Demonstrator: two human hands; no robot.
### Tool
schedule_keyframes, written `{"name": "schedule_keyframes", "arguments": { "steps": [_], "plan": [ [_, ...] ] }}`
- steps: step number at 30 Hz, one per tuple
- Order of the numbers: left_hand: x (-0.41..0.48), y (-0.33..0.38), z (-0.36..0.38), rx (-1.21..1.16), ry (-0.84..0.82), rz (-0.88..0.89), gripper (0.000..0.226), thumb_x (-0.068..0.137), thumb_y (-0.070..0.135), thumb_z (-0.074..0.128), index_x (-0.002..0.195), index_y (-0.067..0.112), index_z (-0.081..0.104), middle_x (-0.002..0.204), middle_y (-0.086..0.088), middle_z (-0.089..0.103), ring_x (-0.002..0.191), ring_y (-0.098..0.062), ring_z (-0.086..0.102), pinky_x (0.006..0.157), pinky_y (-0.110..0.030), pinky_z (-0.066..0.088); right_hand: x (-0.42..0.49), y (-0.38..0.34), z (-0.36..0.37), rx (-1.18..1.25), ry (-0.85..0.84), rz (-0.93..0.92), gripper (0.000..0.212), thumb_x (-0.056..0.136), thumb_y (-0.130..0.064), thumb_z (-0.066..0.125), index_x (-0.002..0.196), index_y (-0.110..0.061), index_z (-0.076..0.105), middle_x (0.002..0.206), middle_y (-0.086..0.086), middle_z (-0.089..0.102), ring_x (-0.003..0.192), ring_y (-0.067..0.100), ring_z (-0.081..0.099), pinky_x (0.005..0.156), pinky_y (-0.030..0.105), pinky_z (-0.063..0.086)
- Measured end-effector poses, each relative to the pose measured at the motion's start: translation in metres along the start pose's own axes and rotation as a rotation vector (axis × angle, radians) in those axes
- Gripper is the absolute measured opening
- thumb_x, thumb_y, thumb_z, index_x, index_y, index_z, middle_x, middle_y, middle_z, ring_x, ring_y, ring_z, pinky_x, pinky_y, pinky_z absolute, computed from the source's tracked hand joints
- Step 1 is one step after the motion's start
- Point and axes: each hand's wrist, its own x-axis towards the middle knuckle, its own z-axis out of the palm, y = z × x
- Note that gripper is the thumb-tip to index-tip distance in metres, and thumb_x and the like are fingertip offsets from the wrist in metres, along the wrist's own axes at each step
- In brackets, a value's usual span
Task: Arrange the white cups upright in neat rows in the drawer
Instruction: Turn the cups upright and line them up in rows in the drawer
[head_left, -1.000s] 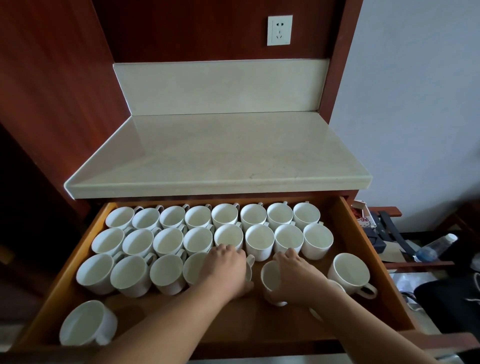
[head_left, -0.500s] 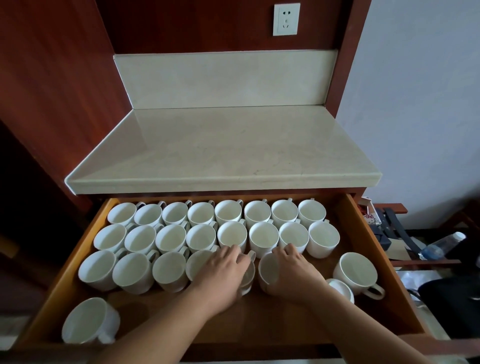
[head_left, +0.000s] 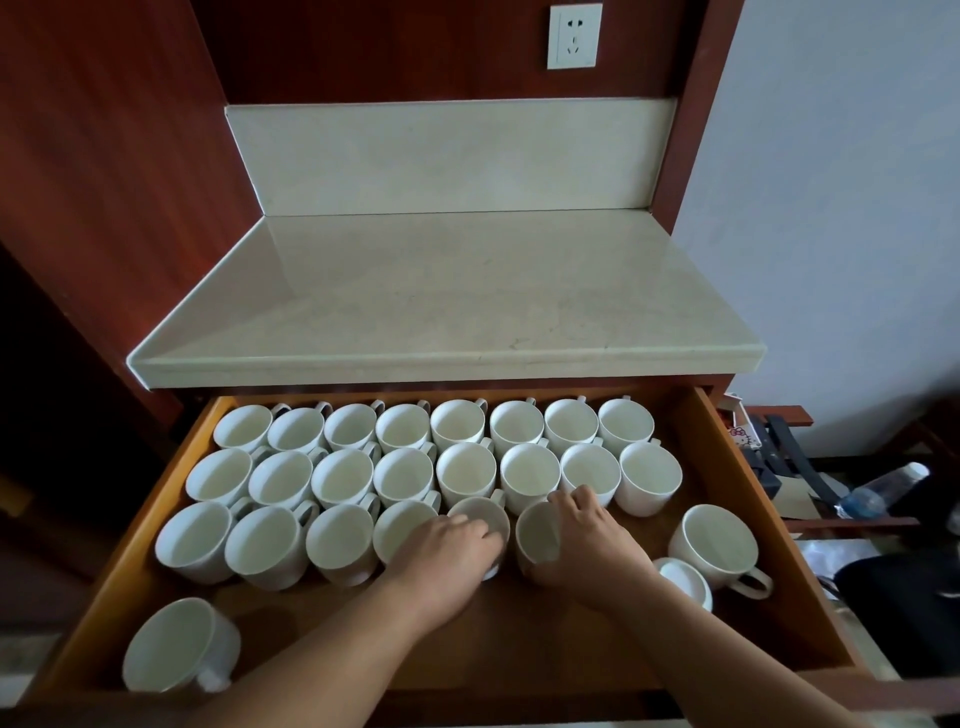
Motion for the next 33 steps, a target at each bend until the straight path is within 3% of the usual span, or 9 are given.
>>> {"name": "schedule_keyframes", "arguments": {
  "steps": [3, 5, 9, 12, 16, 20, 25, 30, 33],
  "plan": [
    [0.0, 0.004, -0.003, 0.004, 0.048, -0.042, 0.018, 0.095, 0.007, 0.051, 0.109, 0.012, 0.06, 0.107, -0.01, 0.064, 0.102, -0.034, 0.06, 0.081, -0.043, 0.048, 0.0, 0.0, -0.001, 0.0, -0.008, -0.002, 0.087, 0.071, -0.061, 0.077, 0.138, -0.02, 0.04, 0.126, 0.001, 0.04, 0.125, 0.026, 0.051, 0.096, 0.036, 0.047],
    [0.0, 0.008, -0.007, 0.032, 0.029, -0.06, 0.021, 0.1, 0.009, 0.044, 0.116, 0.01, 0.057, 0.116, -0.012, 0.061, 0.11, -0.035, 0.057, 0.088, -0.043, 0.045, 0.0, -0.001, -0.001, -0.004, -0.011, 0.005, 0.09, 0.071, -0.061, 0.078, 0.141, -0.019, 0.039, 0.128, 0.001, 0.04, 0.126, 0.026, 0.051, 0.097, 0.036, 0.047],
    [-0.004, 0.013, -0.012, 0.006, 0.018, -0.092, 0.021, 0.1, 0.01, 0.043, 0.118, 0.013, 0.055, 0.118, -0.009, 0.06, 0.112, -0.031, 0.055, 0.09, -0.04, 0.043, -0.003, -0.002, 0.0, -0.008, -0.007, 0.013, 0.095, 0.07, -0.063, 0.078, 0.144, -0.019, 0.037, 0.13, 0.002, 0.041, 0.128, 0.026, 0.051, 0.099, 0.036, 0.046],
    [-0.005, 0.009, -0.011, -0.111, 0.15, -0.081, 0.011, 0.096, 0.022, 0.053, 0.106, 0.02, 0.055, 0.108, -0.003, 0.059, 0.108, -0.026, 0.056, 0.083, -0.036, 0.044, -0.009, -0.005, -0.008, 0.006, -0.023, 0.02, 0.103, 0.073, -0.065, 0.076, 0.152, -0.019, 0.029, 0.14, 0.003, 0.04, 0.136, 0.026, 0.045, 0.106, 0.036, 0.041],
    [0.007, 0.019, -0.021, -0.21, 0.229, 0.073, 0.027, 0.09, 0.032, 0.062, 0.112, 0.017, 0.064, 0.111, -0.003, 0.061, 0.11, -0.025, 0.057, 0.09, -0.038, 0.047, -0.02, 0.0, -0.047, 0.005, 0.034, 0.085, 0.078, 0.085, -0.053, 0.071, 0.15, -0.024, 0.038, 0.144, 0.001, 0.047, 0.13, 0.023, 0.05, 0.104, 0.037, 0.044],
    [0.025, 0.042, -0.03, -0.114, 0.182, 0.154, 0.031, 0.096, 0.034, 0.059, 0.122, 0.018, 0.06, 0.124, -0.005, 0.059, 0.117, -0.029, 0.056, 0.092, -0.04, 0.046, -0.041, 0.032, -0.098, -0.034, 0.138, 0.21, 0.05, 0.091, -0.043, 0.068, 0.137, -0.027, 0.056, 0.129, -0.005, 0.059, 0.107, 0.013, 0.059, 0.085, 0.027, 0.048],
    [0.039, 0.061, -0.023, 0.107, 0.01, 0.108, 0.035, 0.099, 0.01, 0.046, 0.133, 0.013, 0.048, 0.131, -0.014, 0.058, 0.124, -0.036, 0.054, 0.103, -0.042, 0.041, -0.058, 0.075, -0.134, -0.117, 0.163, 0.286, 0.046, 0.092, -0.042, 0.069, 0.134, -0.025, 0.06, 0.13, -0.003, 0.063, 0.109, 0.014, 0.061, 0.092, 0.03, 0.052],
    [0.042, 0.061, -0.028, 0.084, -0.127, -0.006, 0.034, 0.087, -0.002, 0.05, 0.112, 0.021, 0.056, 0.109, -0.011, 0.065, 0.106, -0.036, 0.063, 0.082, -0.041, 0.051, -0.05, 0.106, -0.129, -0.109, 0.045, 0.181, 0.051, 0.093, -0.033, 0.068, 0.142, -0.028, 0.053, 0.144, -0.003, 0.052, 0.127, 0.017, 0.054, 0.103, 0.034, 0.049],
    [0.041, 0.071, -0.037, 0.065, -0.149, -0.054, 0.03, 0.085, -0.005, 0.049, 0.095, 0.023, 0.047, 0.104, -0.011, 0.063, 0.104, -0.033, 0.061, 0.073, -0.035, 0.037, -0.04, 0.123, -0.123, -0.189, -0.097, 0.061, 0.058, 0.092, -0.033, 0.066, 0.147, -0.031, 0.045, 0.147, -0.002, 0.044, 0.135, 0.021, 0.045, 0.108, 0.037, 0.045]
  ]
}}
